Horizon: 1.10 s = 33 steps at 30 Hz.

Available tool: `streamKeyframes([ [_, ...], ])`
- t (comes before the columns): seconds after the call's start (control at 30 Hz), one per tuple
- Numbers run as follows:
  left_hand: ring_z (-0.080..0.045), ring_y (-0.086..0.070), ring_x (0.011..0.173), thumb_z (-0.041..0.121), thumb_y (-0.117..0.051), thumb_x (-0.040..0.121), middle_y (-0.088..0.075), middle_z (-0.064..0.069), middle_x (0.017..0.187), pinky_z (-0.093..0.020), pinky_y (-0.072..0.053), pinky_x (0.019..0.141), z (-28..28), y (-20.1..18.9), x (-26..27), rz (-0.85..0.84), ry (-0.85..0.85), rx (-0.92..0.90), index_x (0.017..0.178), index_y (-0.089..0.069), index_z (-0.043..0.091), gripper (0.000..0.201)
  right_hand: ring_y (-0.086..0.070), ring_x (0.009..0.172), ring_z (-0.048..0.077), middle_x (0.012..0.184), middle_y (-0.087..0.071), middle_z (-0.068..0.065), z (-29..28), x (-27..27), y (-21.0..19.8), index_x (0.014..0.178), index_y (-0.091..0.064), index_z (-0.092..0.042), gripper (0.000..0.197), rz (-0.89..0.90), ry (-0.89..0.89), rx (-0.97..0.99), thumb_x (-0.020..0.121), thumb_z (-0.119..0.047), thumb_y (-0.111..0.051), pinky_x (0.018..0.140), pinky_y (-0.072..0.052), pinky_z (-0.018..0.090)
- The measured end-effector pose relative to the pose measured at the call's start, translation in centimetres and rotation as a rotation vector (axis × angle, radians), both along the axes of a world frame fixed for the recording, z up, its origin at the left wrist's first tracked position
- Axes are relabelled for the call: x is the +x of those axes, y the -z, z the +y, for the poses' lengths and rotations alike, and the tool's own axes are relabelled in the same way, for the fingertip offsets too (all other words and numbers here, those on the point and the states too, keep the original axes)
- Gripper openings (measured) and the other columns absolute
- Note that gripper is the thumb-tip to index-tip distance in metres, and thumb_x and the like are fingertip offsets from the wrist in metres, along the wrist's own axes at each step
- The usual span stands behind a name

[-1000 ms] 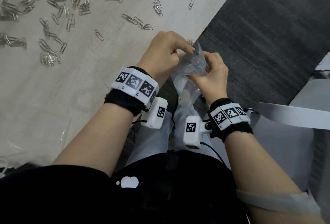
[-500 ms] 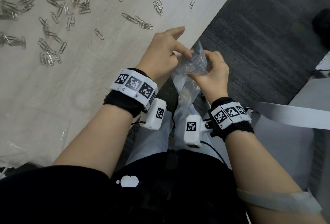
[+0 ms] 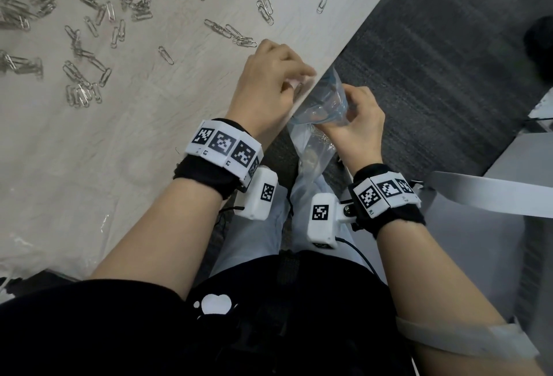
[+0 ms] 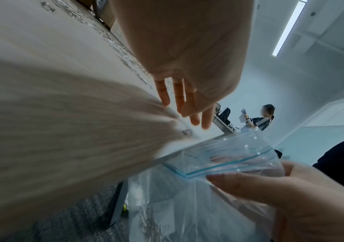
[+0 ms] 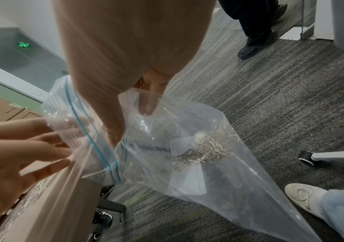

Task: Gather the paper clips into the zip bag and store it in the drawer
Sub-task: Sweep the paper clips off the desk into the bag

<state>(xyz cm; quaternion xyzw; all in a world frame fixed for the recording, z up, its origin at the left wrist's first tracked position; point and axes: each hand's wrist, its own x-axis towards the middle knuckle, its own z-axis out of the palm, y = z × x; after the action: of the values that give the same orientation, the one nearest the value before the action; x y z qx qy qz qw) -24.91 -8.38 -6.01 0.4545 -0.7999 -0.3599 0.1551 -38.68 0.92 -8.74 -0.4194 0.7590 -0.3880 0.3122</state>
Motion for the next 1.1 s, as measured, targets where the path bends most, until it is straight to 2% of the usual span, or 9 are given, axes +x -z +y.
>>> streamKeyframes([
  [0.07,-0.024,-0.05,0.101,0.017,-0.055,0.087,-0.065,-0.004,0.095,-0.024,-0.033,0.079,0.0,0.3,0.2,-0.005,-0.108,-0.048,0.103,-0.069,0.016,0.021,-0.052,0.084,-0.007,0.096,-0.055,-0.001,0.0,0.0,-0.1,0.106,-0.065,-0.006,0.046,-0.003,0.0,0.0,0.066,-0.021,-0.082,0.077,-0.044,0.008],
  [0.2,-0.023,-0.047,0.101,0.023,-0.065,0.08,-0.063,-0.002,0.093,-0.026,-0.036,0.082,0.0,0.6,0.0,-0.042,-0.177,-0.02,0.095,-0.069,0.016,0.017,-0.052,0.084,-0.008,0.096,-0.056,-0.001,0.0,0.1,-0.1,0.106,-0.065,-0.006,0.046,-0.001,0.004,-0.003,0.066,-0.022,-0.082,0.077,-0.043,0.007],
  [0.4,-0.019,-0.046,0.098,0.039,-0.071,0.075,-0.06,0.005,0.091,-0.031,-0.035,0.083,0.0,0.2,-1.4,-0.144,-0.045,-0.007,0.091,-0.064,0.019,0.026,-0.051,0.082,-0.007,0.097,-0.058,0.006,0.0,0.0,-0.1,0.105,-0.065,-0.003,0.046,0.01,0.003,-0.024,0.066,-0.021,-0.082,0.074,-0.04,0.002],
  [0.53,-0.015,-0.052,0.086,0.033,-0.078,0.069,-0.059,0.008,0.084,-0.03,-0.042,0.077,0.0,-0.1,-1.1,-0.069,0.023,0.116,0.091,-0.066,0.017,0.029,-0.05,0.082,-0.007,0.095,-0.057,0.005,0.1,0.1,-0.1,0.105,-0.065,-0.003,0.046,0.014,-0.001,-0.03,0.066,-0.022,-0.082,0.075,-0.039,0.002],
  [0.7,-0.007,-0.058,0.076,0.009,-0.064,0.08,-0.065,-0.001,0.092,-0.018,-0.05,0.071,-0.2,0.0,0.9,0.149,-0.301,0.078,0.097,-0.066,0.013,0.018,-0.051,0.083,-0.007,0.095,-0.054,-0.002,0.3,0.0,-0.3,0.105,-0.065,-0.007,0.045,0.019,-0.001,-0.007,0.066,-0.021,-0.082,0.078,-0.042,0.007],
  [0.83,-0.012,-0.05,0.103,0.006,-0.05,0.076,-0.058,-0.007,0.112,-0.016,-0.041,0.089,-1.1,-0.1,3.7,0.085,-0.573,-0.17,0.107,-0.064,0.012,0.034,-0.051,0.086,-0.005,0.099,-0.055,-0.001,0.4,0.0,-0.7,0.106,-0.065,-0.008,0.045,0.009,0.005,0.017,0.066,-0.02,-0.082,0.082,-0.049,0.02],
  [0.97,-0.028,-0.02,0.142,0.02,-0.049,0.082,-0.028,-0.011,0.15,-0.042,-0.022,0.116,-2.7,-0.3,8.2,-0.268,-0.893,-0.174,0.135,-0.044,0.02,0.054,-0.054,0.091,0.006,0.099,-0.055,-0.002,0.3,0.4,-1.1,0.107,-0.065,-0.009,0.044,0.012,0.0,0.038,0.067,-0.018,-0.081,0.084,-0.049,0.023],
  [1.03,-0.034,0.0,0.145,0.036,-0.052,0.084,-0.006,-0.013,0.157,-0.052,-0.008,0.117,-3.5,-0.3,10.8,-0.459,-1.028,-0.034,0.144,-0.027,0.026,0.066,-0.054,0.092,0.007,0.1,-0.055,-0.003,0.2,0.7,-1.1,0.107,-0.064,-0.009,0.044,0.015,0.006,0.044,0.067,-0.018,-0.081,0.083,-0.048,0.02],
  [1.1,-0.039,0.01,0.143,0.049,-0.05,0.084,0.006,-0.015,0.157,-0.062,-0.001,0.113,-4.0,-0.2,12.8,-0.491,-1.133,0.099,0.147,-0.016,0.03,0.074,-0.054,0.092,0.007,0.101,-0.055,-0.003,0.1,0.8,-1.0,0.108,-0.064,-0.01,0.045,0.019,0.01,0.051,0.067,-0.019,-0.081,0.081,-0.046,0.015],
])
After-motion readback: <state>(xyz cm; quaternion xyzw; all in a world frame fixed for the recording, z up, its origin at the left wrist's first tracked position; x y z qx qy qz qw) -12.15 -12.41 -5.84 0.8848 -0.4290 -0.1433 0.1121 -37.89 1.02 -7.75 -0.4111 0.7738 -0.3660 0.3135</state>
